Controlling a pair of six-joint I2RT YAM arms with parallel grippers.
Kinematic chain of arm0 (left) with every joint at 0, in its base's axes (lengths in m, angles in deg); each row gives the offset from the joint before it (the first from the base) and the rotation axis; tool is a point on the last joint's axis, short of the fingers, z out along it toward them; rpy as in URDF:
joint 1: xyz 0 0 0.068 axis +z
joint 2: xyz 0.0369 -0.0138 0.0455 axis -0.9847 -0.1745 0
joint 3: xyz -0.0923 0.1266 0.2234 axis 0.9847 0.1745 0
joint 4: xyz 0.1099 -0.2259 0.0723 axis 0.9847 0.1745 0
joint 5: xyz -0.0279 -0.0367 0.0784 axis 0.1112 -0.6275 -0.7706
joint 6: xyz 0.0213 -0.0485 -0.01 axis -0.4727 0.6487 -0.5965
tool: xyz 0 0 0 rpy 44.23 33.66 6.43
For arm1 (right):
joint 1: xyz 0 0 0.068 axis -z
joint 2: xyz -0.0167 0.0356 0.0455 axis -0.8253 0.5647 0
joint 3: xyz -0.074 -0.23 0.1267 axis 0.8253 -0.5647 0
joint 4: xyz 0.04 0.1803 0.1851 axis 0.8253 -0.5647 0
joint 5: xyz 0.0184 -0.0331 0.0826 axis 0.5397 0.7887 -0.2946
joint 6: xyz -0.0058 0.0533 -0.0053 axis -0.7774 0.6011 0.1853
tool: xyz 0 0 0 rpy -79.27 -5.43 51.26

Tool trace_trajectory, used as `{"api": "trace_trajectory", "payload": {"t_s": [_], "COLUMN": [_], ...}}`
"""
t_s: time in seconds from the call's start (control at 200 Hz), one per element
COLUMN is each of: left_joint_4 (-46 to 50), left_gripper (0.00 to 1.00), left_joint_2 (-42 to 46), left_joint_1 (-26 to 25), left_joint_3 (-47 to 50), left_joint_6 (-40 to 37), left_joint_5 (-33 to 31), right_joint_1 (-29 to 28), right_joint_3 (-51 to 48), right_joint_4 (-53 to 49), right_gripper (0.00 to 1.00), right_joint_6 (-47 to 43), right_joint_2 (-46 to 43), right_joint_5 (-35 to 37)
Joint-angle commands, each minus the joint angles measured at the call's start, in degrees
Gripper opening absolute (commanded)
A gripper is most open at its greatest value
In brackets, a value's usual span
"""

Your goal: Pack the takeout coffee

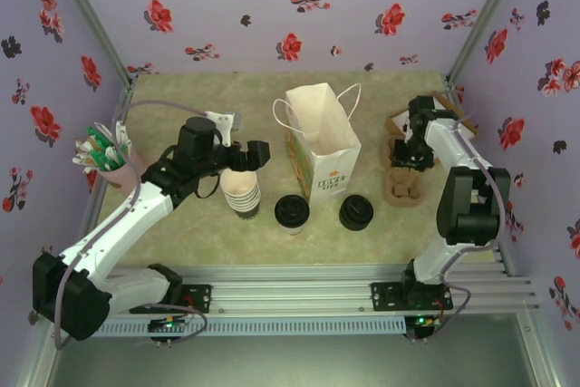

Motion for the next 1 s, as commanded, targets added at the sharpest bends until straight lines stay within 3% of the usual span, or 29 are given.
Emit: {"api": "trace_trajectory", "payload": {"t_s": [0.0, 0.46, 0.64, 0.995], "left_joint_4": [0.6, 4.5, 8.7, 8.5], "left_gripper": [0.99, 0.99, 0.99, 0.95], "left_joint_2": [1.5, 1.0, -2.7, -18.1], "left_joint_1": [-1.0, -2.8, 0.8, 9.9], "left_joint_3": [-2.4, -6.0, -10.5, -23.0], "left_joint_6": [-1.1, -3.0, -2.2, 4.0], "left_joint_5": [-0.3, -4.7, -5.7, -1.3], "right_joint_1": [-0.2, -0.2, -0.2, -3.9], "right_joint_3": [-0.5, 0.5, 3.4, 15.6], "right_joint_4": [-1.9, -3.6, -6.0, -8.6], "right_gripper": [0.36, 0.36, 0.35, 0.35], "right_joint_6": [1.6, 3.9, 5.6, 8.4], "right_joint_2": [-2.6, -8.3, -15.1, -26.0], "right_joint_5": [0.6, 0.1, -1.9, -16.1]}}
